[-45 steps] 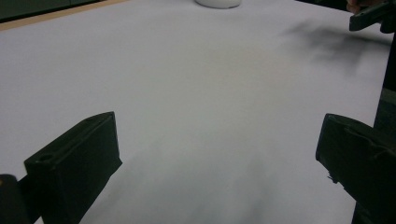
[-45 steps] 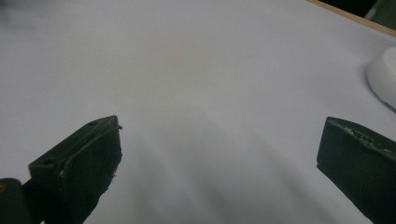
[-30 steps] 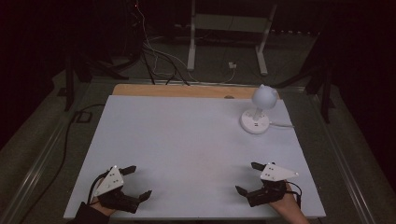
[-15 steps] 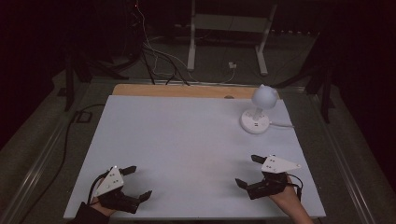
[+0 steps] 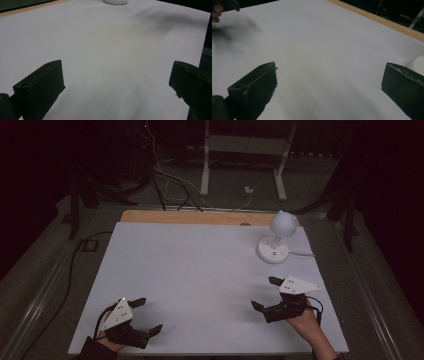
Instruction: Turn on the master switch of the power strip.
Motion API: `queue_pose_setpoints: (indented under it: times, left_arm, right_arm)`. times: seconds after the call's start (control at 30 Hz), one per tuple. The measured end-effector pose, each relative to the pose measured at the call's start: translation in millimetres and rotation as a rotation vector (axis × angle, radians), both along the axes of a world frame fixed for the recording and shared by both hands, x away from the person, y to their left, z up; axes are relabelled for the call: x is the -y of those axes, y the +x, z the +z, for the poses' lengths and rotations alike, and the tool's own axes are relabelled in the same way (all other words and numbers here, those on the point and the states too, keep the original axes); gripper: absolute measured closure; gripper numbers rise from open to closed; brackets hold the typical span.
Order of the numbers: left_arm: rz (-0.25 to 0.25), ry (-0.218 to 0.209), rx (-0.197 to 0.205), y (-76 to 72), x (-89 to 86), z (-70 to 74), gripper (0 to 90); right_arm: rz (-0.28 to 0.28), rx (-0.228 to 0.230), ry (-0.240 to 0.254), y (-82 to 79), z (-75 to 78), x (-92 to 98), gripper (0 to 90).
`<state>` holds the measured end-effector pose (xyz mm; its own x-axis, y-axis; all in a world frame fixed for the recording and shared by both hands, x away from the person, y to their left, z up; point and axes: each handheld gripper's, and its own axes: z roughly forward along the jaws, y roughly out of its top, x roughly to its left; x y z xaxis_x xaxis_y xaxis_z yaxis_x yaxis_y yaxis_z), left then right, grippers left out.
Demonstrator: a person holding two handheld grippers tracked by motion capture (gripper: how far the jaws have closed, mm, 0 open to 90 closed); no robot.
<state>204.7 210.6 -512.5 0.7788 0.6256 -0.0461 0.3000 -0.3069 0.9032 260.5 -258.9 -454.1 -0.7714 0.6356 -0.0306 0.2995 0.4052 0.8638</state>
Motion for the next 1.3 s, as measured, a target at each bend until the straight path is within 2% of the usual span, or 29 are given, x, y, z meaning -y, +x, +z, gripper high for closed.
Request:
queue_pose_setpoints:
  times: [0.5,0.97,1.3]
  left_arm:
    - [0.002,-0.004,-0.001,0.0,-0.3,0.0,0.2]
    - [0.001,-0.005,-0.002,0.0,-0.3,0.2,0.2]
    - [-0.001,-0.002,-0.001,-0.1,0.1,0.0,0.2]
  right_arm:
    - [-0.043,0.020,0.012,19.5,13.8,7.0,0.0]
    - [-0.107,0.030,0.022,42.8,28.7,23.9,0.0]
    - [-0.155,0.016,0.029,59.6,31.2,35.6,0.0]
